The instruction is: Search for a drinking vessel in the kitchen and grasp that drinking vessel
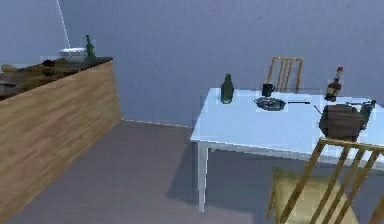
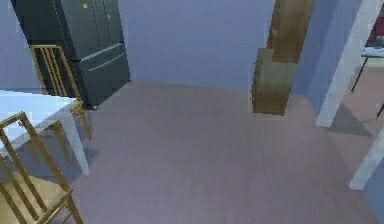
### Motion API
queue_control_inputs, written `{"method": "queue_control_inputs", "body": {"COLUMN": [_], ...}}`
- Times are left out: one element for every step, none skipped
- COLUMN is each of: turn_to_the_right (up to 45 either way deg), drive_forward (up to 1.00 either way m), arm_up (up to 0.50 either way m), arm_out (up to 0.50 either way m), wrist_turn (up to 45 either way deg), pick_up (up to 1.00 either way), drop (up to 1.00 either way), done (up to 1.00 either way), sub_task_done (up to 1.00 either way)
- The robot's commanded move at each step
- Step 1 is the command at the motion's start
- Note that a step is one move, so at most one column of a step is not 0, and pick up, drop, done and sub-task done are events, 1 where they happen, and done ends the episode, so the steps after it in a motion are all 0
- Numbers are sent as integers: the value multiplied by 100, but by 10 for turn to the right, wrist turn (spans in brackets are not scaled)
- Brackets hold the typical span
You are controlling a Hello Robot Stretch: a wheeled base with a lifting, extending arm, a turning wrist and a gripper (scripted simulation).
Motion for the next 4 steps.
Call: {"method": "queue_control_inputs", "body": {"turn_to_the_right": [0,-360,0,-150], "drive_forward": [20,0,100,0], "arm_up": [0,0,0,0], "arm_out": [0,0,0,0], "wrist_turn": [0,0,0,0], "pick_up": [0,0,0,0], "drop": [0,0,0,0], "done": [0,0,0,0], "sub_task_done": [0,0,0,0]}}
